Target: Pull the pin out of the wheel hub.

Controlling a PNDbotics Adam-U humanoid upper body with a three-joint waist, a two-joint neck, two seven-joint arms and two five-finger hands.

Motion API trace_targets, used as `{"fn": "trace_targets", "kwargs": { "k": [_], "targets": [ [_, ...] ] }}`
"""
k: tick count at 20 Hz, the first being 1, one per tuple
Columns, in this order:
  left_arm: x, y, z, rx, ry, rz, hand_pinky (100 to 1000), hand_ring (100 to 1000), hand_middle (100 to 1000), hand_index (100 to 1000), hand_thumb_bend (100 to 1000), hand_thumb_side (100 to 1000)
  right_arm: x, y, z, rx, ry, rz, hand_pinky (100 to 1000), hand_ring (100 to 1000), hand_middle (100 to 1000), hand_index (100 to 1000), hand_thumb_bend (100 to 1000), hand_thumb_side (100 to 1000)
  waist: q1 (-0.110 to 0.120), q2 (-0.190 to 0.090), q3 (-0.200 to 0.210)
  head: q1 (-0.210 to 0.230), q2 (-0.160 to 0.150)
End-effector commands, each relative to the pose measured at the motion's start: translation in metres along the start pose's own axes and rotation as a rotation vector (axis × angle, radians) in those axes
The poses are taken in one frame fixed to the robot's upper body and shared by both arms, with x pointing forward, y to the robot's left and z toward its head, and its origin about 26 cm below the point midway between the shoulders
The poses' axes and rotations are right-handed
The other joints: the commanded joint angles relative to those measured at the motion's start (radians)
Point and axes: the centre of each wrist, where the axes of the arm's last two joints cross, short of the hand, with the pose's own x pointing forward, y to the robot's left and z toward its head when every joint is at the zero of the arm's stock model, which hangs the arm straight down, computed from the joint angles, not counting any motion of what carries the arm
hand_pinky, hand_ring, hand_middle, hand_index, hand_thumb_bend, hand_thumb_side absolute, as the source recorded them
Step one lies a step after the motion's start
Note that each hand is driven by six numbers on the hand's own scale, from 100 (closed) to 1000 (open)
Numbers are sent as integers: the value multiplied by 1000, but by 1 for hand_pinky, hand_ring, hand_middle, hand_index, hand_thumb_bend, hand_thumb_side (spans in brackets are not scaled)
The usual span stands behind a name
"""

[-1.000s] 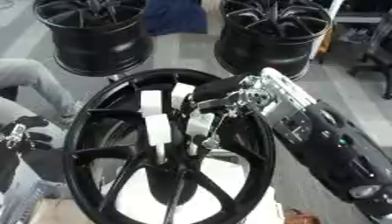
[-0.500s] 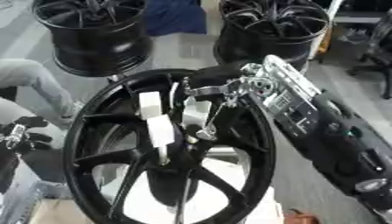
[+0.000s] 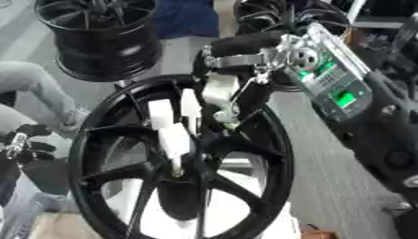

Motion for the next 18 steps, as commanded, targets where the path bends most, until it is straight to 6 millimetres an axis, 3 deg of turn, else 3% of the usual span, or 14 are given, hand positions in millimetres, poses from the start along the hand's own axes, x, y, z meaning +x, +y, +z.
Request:
{"fn": "trace_targets", "kwargs": {
  "k": [1, 6, 10, 13, 18],
  "targets": [
    [7, 3, -3, -5, -24, -23, 560, 584, 689, 767, 100, 771, -9, -24, 35, -84, 70, -4, 229, 296, 404, 525, 100, 100, -1, -12, -6, 12, -2],
    [8, 7, -3, 11, -23, -31, 560, 584, 688, 767, 100, 772, -12, -31, 98, -221, 159, -1, 258, 314, 409, 535, 100, 100, -12, -5, -23, 38, -2],
    [9, 9, -3, 31, -25, -29, 560, 584, 688, 767, 100, 771, -13, -11, 154, -387, 317, 12, 296, 339, 421, 561, 100, 100, -7, 4, -40, 49, -2],
    [10, 11, -3, 47, -28, -28, 560, 584, 688, 767, 100, 771, -21, 21, 187, -507, 525, 44, 317, 353, 437, 575, 100, 100, -2, 10, -54, 63, -2],
    [9, 12, -3, 62, -26, -24, 560, 584, 688, 766, 100, 772, -41, 101, 218, -625, 910, -37, 376, 382, 453, 608, 100, 100, 1, 18, -68, 70, -2]
  ]
}}
